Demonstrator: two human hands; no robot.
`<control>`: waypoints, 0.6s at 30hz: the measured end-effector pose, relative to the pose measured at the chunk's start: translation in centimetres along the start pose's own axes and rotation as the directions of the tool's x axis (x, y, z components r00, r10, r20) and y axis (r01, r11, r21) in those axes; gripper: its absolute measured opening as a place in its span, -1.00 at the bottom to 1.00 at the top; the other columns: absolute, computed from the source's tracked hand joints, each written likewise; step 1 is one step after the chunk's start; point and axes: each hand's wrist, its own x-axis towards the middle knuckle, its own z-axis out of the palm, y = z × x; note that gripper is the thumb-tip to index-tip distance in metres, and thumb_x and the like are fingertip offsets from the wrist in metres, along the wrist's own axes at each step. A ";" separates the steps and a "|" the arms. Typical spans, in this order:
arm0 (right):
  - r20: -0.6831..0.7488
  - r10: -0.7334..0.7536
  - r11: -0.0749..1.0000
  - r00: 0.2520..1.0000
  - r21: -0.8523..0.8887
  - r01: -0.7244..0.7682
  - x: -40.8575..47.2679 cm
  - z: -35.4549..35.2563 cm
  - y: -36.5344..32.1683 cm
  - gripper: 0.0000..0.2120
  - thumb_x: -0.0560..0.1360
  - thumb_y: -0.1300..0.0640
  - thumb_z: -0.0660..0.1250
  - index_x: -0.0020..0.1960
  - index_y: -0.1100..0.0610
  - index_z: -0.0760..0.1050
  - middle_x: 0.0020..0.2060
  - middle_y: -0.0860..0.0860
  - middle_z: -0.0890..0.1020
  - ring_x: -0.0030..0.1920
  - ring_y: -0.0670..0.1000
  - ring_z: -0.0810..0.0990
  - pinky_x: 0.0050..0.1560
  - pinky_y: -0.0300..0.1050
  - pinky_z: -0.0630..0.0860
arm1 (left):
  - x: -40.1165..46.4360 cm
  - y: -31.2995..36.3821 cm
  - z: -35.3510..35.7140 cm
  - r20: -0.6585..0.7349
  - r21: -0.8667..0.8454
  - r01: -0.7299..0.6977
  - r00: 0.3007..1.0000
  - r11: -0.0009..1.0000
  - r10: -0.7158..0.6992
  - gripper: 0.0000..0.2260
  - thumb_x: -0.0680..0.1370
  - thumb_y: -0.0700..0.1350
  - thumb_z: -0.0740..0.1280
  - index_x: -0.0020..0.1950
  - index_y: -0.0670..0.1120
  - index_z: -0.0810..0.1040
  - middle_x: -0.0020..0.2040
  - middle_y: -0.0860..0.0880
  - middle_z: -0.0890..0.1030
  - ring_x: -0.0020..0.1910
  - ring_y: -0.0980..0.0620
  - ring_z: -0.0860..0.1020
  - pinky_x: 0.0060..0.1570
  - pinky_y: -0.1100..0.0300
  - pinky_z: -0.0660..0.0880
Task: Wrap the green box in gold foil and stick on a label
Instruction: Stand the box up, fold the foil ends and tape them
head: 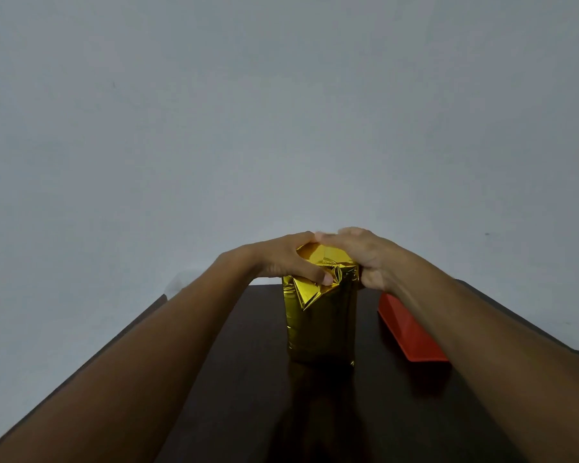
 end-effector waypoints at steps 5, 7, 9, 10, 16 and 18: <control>-0.298 -0.311 0.944 0.902 -0.208 0.257 0.2 -0.8 -1.2 -0.83 0.61 0.11 0.37 0.12 0.18 0.60 -0.01 0.04 0.60 0.07 0.04 0.54 0.01 -0.08 0.46 | 0.0 -0.2 -0.1 0.003 0.005 0.010 1.000 1.000 -0.010 -0.37 0.47 0.01 0.55 0.44 0.03 0.32 0.22 -0.01 0.52 0.11 0.06 0.58 0.03 0.18 0.62; -0.209 -0.418 0.887 0.884 -0.306 0.347 -0.3 -0.9 -1.9 -0.94 0.60 0.18 0.37 -0.05 0.12 0.60 -0.08 0.00 0.63 -0.07 -0.04 0.55 -0.10 -0.18 0.46 | 0.0 -0.1 -0.1 0.001 0.007 0.010 1.000 1.000 -0.010 -0.31 0.38 0.10 0.57 0.41 0.07 0.32 0.22 -0.01 0.52 0.13 0.02 0.59 0.08 0.10 0.62; -0.057 -0.421 0.835 0.905 -0.413 0.362 -0.8 -1.0 -2.6 -0.94 0.57 0.23 0.40 -0.06 0.10 0.61 -0.08 0.00 0.65 -0.13 -0.06 0.54 -0.20 -0.24 0.43 | 0.0 0.0 0.0 0.000 0.011 0.013 1.000 1.000 -0.013 -0.26 0.31 0.16 0.54 0.41 0.08 0.32 0.21 0.00 0.52 0.13 0.03 0.59 0.05 0.11 0.63; 0.000 -0.401 0.808 0.916 -0.472 0.353 -0.8 -1.2 -2.9 -0.93 0.55 0.24 0.42 -0.02 0.10 0.63 -0.06 0.00 0.65 -0.11 -0.04 0.54 -0.22 -0.24 0.42 | 0.1 0.1 0.1 0.003 0.007 0.018 1.000 1.000 -0.018 -0.25 0.30 0.16 0.53 0.41 0.08 0.32 0.21 0.00 0.52 0.12 0.03 0.59 0.05 0.12 0.63; 0.191 -0.131 0.643 0.973 -0.731 0.230 -0.4 -1.0 -4.6 -0.14 0.47 0.18 0.53 0.62 -0.09 0.15 0.27 0.11 0.56 0.19 0.13 0.55 -0.15 -0.17 0.51 | 0.2 -0.1 0.2 0.000 0.008 0.038 0.999 0.999 -0.038 -0.28 0.25 0.21 0.58 0.33 0.10 0.38 0.20 -0.02 0.56 0.15 -0.03 0.61 0.16 -0.11 0.62; 0.186 -0.123 0.600 0.975 -0.768 0.223 -0.4 -0.7 -5.0 -0.14 0.50 0.11 0.50 0.64 -0.03 0.08 0.04 0.05 0.64 0.03 0.04 0.57 -0.14 -0.15 0.51 | 0.3 0.0 0.3 0.003 0.012 0.040 0.999 0.999 -0.040 -0.28 0.26 0.20 0.57 0.34 0.10 0.37 0.20 -0.01 0.56 0.16 -0.04 0.60 0.19 -0.15 0.60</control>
